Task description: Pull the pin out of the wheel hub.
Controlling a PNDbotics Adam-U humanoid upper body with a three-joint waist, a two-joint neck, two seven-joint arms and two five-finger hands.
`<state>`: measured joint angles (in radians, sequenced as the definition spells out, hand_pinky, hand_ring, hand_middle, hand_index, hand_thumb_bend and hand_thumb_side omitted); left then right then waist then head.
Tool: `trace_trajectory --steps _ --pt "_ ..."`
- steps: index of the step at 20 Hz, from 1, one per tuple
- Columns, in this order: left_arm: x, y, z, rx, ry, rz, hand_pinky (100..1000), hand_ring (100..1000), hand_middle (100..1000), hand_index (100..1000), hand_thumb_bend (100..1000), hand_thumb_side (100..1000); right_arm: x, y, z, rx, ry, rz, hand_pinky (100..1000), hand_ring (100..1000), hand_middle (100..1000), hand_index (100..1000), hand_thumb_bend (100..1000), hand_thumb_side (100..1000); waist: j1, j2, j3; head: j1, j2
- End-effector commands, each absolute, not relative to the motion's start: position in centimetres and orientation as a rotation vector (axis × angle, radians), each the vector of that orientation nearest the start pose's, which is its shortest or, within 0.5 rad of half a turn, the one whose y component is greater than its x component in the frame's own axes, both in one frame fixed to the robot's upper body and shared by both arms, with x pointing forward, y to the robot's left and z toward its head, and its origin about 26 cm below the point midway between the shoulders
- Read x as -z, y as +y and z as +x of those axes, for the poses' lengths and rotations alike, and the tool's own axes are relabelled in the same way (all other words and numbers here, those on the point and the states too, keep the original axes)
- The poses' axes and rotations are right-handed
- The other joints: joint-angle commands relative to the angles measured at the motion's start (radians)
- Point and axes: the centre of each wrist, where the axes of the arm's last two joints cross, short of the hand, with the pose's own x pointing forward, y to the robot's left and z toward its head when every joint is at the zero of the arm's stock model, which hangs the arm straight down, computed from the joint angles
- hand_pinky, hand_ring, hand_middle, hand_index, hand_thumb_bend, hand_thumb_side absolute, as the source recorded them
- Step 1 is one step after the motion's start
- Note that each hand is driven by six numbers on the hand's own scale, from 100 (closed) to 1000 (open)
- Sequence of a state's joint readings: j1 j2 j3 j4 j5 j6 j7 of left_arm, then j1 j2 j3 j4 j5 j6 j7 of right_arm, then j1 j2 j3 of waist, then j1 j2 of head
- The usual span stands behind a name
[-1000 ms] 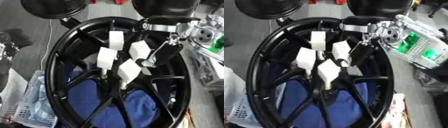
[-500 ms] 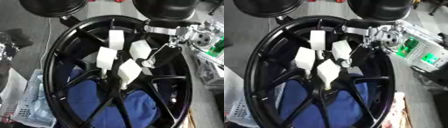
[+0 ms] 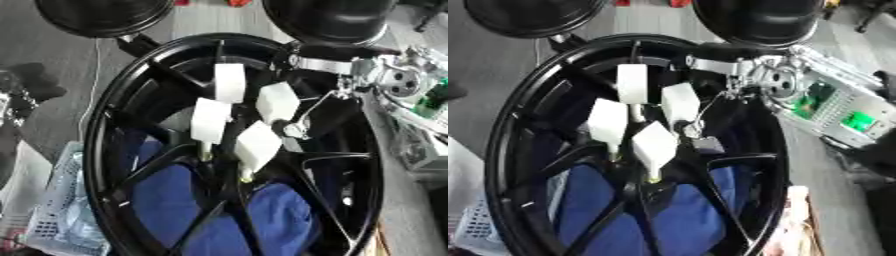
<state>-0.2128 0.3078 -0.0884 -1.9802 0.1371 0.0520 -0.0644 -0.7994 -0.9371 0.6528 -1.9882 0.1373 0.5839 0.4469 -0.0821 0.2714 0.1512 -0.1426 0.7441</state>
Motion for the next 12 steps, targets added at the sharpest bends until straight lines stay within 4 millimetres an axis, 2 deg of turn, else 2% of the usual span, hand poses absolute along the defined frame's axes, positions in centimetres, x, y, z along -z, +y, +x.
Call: trace_trajectory --steps 1,11,12 --pt "-17.18 24.28 29.10 0.409 -2.111 -0.100 857 689 641 782 100 753 -28.03 -19.99 29.59 -1.553 -1.401 -0.553 786 768 744 767 285 100 0.005 -0.013 0.002 -0.001 -0.013" --pt "-17.26 24.25 29.14 0.404 -2.112 -0.101 858 690 640 773 100 754 -27.85 -19.96 29.59 -1.533 -1.411 -0.553 751 714 609 636 183 100 0.005 -0.011 0.006 -0.003 -0.015" --pt "-17.26 24.24 29.14 0.404 -2.112 -0.101 858 690 640 772 100 754 -27.95 -19.94 29.59 -1.526 -1.422 -0.559 727 687 556 567 171 100 0.005 -0.011 0.006 -0.003 -0.015"
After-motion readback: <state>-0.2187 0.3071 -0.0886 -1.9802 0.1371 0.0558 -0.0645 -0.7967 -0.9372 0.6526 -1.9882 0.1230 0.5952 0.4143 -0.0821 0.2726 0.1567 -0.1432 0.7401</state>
